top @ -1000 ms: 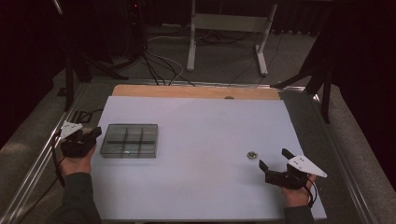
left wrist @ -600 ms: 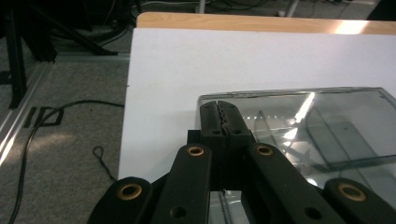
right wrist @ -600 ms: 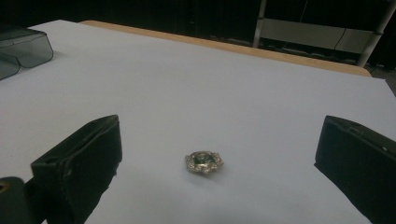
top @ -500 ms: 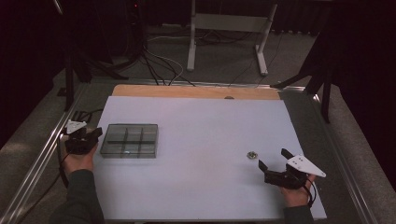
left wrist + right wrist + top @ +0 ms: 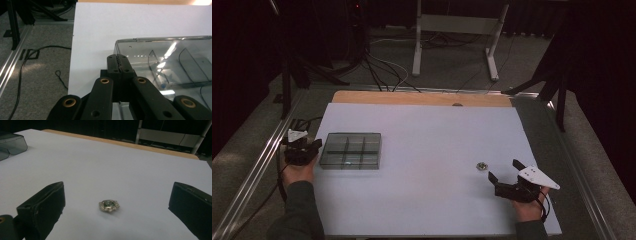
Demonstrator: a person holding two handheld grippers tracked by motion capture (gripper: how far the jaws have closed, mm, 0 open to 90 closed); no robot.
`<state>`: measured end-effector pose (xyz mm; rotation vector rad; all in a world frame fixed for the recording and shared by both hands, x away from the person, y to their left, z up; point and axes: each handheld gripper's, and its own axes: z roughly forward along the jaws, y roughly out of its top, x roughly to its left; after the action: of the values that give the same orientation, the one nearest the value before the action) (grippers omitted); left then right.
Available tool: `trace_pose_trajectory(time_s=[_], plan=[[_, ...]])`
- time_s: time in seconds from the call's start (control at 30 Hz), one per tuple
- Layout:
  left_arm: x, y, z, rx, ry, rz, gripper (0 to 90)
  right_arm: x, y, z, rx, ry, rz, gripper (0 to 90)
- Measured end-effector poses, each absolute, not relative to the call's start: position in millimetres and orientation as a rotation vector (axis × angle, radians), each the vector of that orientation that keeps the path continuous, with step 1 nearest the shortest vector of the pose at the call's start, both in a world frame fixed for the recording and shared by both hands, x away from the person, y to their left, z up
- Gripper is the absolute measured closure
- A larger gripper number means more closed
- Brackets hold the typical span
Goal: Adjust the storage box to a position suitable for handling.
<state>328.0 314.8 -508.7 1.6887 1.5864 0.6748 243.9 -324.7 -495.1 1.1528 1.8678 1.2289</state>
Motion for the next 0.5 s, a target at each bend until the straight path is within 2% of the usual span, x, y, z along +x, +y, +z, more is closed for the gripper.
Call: trace_pose_trajectory(time_s=[0.5], plan=[[332.1, 315.6, -515.2, 1.701, 1.616, 0.644, 90.0, 244.0, -324.8, -495.3, 1.156, 1.870, 1.227, 0.7]])
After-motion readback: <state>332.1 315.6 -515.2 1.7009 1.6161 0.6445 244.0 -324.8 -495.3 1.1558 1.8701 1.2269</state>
